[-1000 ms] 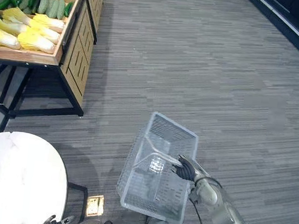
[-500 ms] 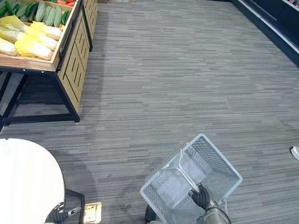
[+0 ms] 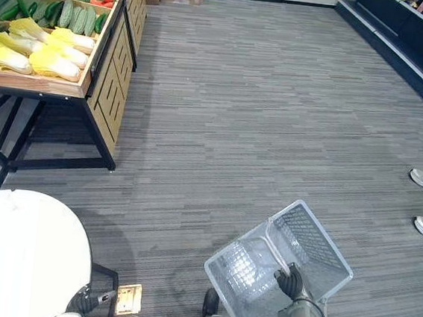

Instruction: Pick vegetable in the basket

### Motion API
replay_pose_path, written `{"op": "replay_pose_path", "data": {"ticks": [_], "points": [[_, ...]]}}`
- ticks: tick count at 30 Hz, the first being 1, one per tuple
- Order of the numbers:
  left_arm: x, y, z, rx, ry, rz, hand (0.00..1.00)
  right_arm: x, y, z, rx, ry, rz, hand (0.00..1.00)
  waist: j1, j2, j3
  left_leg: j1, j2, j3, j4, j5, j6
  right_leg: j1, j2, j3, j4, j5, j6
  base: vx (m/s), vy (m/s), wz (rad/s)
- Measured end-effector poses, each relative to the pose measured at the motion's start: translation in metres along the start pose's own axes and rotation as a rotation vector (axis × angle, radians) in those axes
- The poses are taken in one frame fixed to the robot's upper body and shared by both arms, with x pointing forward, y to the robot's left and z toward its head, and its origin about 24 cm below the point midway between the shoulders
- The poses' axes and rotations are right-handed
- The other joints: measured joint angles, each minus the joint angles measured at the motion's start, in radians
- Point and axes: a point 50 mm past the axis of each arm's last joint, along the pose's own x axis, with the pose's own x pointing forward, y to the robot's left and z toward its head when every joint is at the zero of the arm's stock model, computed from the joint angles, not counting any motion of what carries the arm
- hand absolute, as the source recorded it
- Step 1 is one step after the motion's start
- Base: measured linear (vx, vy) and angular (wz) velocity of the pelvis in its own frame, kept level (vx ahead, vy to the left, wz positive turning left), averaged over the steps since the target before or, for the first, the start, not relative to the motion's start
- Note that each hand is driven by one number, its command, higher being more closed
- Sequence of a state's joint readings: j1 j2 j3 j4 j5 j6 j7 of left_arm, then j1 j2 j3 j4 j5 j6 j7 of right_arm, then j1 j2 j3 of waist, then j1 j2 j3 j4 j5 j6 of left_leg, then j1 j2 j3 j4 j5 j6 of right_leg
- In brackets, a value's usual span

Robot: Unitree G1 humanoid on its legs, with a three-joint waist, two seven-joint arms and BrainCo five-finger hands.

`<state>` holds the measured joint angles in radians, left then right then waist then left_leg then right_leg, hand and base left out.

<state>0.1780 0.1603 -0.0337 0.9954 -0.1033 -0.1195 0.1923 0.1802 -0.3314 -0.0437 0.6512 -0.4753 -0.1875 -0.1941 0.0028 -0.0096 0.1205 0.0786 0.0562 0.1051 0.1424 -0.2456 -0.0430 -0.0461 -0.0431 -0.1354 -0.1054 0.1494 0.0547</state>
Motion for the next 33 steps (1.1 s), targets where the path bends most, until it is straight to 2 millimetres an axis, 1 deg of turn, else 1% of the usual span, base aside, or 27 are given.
{"op": "replay_pose_path", "data": {"ticks": [5, 13, 14, 15, 17, 18, 19, 20, 21, 22, 23, 24, 25, 26, 27, 28, 29, 30, 31, 32, 33], "points": [[-0.004, 0.003, -0.011, 0.034, 0.024, 0.006, 0.0, 0.0, -0.002, -0.006, 0.008, 0.026, -0.009, 1.0, 0.005, 0.0, 0.0, 0.001, -0.001, -0.01, -0.002, 0.0, 0.0, 0.006, -0.002, -0.011, -0.002, 0.0, 0.0, 0.03, 0.016, 0.07], [-0.002, 0.006, -0.007, 0.016, 0.013, 0.019, 0.0, -0.002, -0.001, -0.008, 0.012, 0.034, -0.011, 1.0, 0.001, 0.0, 0.0, 0.011, -0.008, -0.028, -0.01, 0.001, 0.001, 0.019, -0.012, -0.029, -0.006, -0.003, -0.002, -0.01, 0.011, 0.07], [-0.001, 0.005, -0.005, 0.015, 0.007, 0.019, 0.0, -0.003, 0.004, -0.008, 0.026, 0.039, -0.018, 1.0, 0.0, -0.001, 0.0, -0.005, -0.003, -0.033, 0.007, -0.003, -0.004, 0.017, -0.012, -0.047, 0.004, -0.022, -0.012, -0.01, -0.021, 0.2], [-0.001, 0.005, -0.003, 0.015, 0.003, 0.018, 0.0, -0.003, 0.005, -0.007, 0.03, 0.039, -0.019, 1.0, -0.002, 0.002, 0.002, -0.009, 0.001, -0.036, 0.021, -0.012, -0.004, 0.012, -0.01, -0.054, 0.02, -0.037, -0.013, 0.0, -0.029, 0.21], [0.0, 0.004, -0.001, 0.012, -0.002, 0.015, 0.0, -0.004, 0.006, -0.008, 0.032, 0.041, -0.026, 1.0, -0.002, 0.019, 0.017, -0.032, 0.027, -0.036, 0.092, -0.05, -0.017, -0.011, 0.001, -0.067, 0.101, -0.087, -0.016, 0.0, -0.022, 0.1], [-0.001, 0.006, -0.004, 0.01, 0.005, 0.023, 0.0, -0.005, 0.006, -0.008, 0.033, 0.042, -0.029, 1.0, 0.002, 0.033, 0.029, -0.049, 0.054, -0.029, 0.191, -0.076, -0.042, -0.024, 0.008, -0.077, 0.182, -0.145, -0.026, -0.01, -0.021, 0.17], [-0.002, 0.007, -0.007, 0.009, 0.014, 0.029, 0.0, -0.005, 0.007, -0.007, 0.034, 0.038, -0.03, 1.0, -0.001, 0.032, 0.032, -0.093, 0.058, -0.023, 0.298, -0.07, -0.051, -0.031, 0.003, -0.082, 0.219, -0.175, -0.028, -0.01, -0.033, 0.16], [-0.003, 0.007, -0.01, 0.002, 0.021, 0.033, 0.0, -0.005, 0.006, -0.007, 0.033, 0.038, -0.03, 1.0, -0.001, 0.031, 0.033, -0.129, 0.062, -0.012, 0.384, -0.059, -0.066, -0.033, 0.0, -0.085, 0.237, -0.188, -0.029, -0.02, -0.087, 0.02], [-0.006, 0.004, -0.017, -0.011, 0.043, 0.032, 0.0, -0.005, 0.005, -0.007, 0.024, 0.033, -0.032, 1.0, 0.007, 0.042, 0.036, -0.233, 0.1, 0.003, 0.569, 0.017, -0.049, -0.022, 0.013, -0.09, 0.276, -0.194, -0.037, 0.11, -0.128, -0.19], [-0.009, 0.004, -0.023, -0.024, 0.059, 0.038, 0.0, -0.001, 0.001, -0.003, 0.019, 0.018, -0.044, 1.0, 0.023, 0.048, 0.052, -0.275, 0.121, 0.027, 0.674, 0.069, -0.046, -0.056, -0.005, -0.125, 0.422, -0.257, -0.052, 0.16, -0.13, -0.25], [-0.01, 0.007, -0.025, -0.033, 0.059, 0.048, 0.0, -0.001, 0.001, -0.001, 0.013, 0.01, -0.046, 1.0, 0.03, 0.027, 0.061, -0.301, 0.115, 0.036, 0.741, 0.119, -0.037, -0.059, -0.038, -0.134, 0.462, -0.317, -0.07, 0.17, -0.095, -0.1], [-0.009, 0.008, -0.027, -0.032, 0.076, 0.055, 0.0, -0.001, -0.001, -0.002, 0.009, 0.014, -0.048, 1.0, 0.031, 0.011, 0.086, -0.327, 0.108, 0.032, 0.817, 0.151, -0.029, -0.036, -0.055, -0.135, 0.479, -0.371, -0.066, 0.1, -0.079, 0.1], [-0.013, 0.007, -0.037, -0.026, 0.11, 0.044, 0.0, -0.001, -0.002, -0.003, 0.009, 0.02, -0.052, 1.0, 0.031, 0.017, 0.087, -0.339, 0.099, 0.023, 0.806, 0.09, -0.013, -0.011, -0.063, -0.135, 0.471, -0.378, -0.062, 0.1, -0.078, 0.14], [-0.018, 0.004, -0.047, -0.031, 0.141, 0.032, 0.0, 0.002, -0.007, -0.002, 0.017, 0.021, -0.073, 1.0, 0.033, 0.022, 0.09, -0.352, 0.076, 0.026, 0.694, 0.041, -0.021, 0.011, -0.071, -0.129, 0.453, -0.38, -0.058, 0.11, -0.043, 0.08], [-0.02, 0.003, -0.051, -0.028, 0.154, 0.028, 0.0, 0.003, -0.009, -0.001, 0.021, 0.021, -0.078, 1.0, 0.037, 0.023, 0.092, -0.357, 0.065, 0.021, 0.615, 0.038, -0.022, 0.016, -0.075, -0.127, 0.446, -0.38, -0.058, 0.11, -0.009, -0.13], [-0.027, 0.002, -0.065, -0.021, 0.192, 0.019, 0.0, 0.005, -0.011, 0.002, 0.026, 0.008, -0.086, 1.0, 0.049, 0.029, 0.093, -0.356, 0.054, 0.02, 0.377, 0.063, -0.043, 0.019, -0.077, -0.116, 0.436, -0.383, -0.053, 0.1, 0.017, -0.21], [-0.031, 0.001, -0.07, -0.011, 0.207, 0.014, 0.0, 0.006, -0.012, 0.003, 0.027, 0.002, -0.089, 1.0, 0.055, 0.034, 0.092, -0.354, 0.057, 0.017, 0.286, 0.086, -0.047, 0.018, -0.073, -0.108, 0.436, -0.385, -0.05, 0.17, 0.076, -0.38], [-0.036, -0.003, -0.078, 0.0, 0.231, 0.003, 0.0, 0.008, -0.016, 0.005, 0.017, -0.014, -0.094, 1.0, 0.064, 0.058, 0.088, -0.352, 0.076, 0.011, 0.134, 0.133, -0.059, 0.019, -0.054, -0.095, 0.426, -0.387, -0.047, 0.17, 0.099, -0.35], [-0.038, -0.004, -0.082, -0.002, 0.245, 0.0, 0.0, 0.009, -0.018, 0.006, 0.008, -0.027, -0.09, 1.0, 0.068, 0.068, 0.089, -0.351, 0.083, 0.001, 0.086, 0.151, -0.062, 0.023, -0.044, -0.088, 0.423, -0.39, -0.043, 0.26, 0.169, -0.47], [-0.043, -0.007, -0.089, -0.006, 0.269, -0.004, 0.0, 0.009, -0.021, 0.005, -0.005, -0.033, -0.083, 1.0, 0.081, 0.085, 0.089, -0.345, 0.1, -0.01, 0.029, 0.163, -0.068, 0.036, -0.032, -0.073, 0.423, -0.403, -0.035, 0.28, 0.205, -0.45], [-0.044, -0.007, -0.093, -0.002, 0.296, -0.005, 0.0, 0.009, -0.019, 0.005, -0.013, -0.034, -0.067, 1.0, 0.087, 0.079, 0.086, -0.338, 0.1, -0.004, 0.04, 0.198, -0.055, 0.053, -0.035, -0.049, 0.424, -0.421, -0.025, 0.3, 0.224, -0.43]]}}
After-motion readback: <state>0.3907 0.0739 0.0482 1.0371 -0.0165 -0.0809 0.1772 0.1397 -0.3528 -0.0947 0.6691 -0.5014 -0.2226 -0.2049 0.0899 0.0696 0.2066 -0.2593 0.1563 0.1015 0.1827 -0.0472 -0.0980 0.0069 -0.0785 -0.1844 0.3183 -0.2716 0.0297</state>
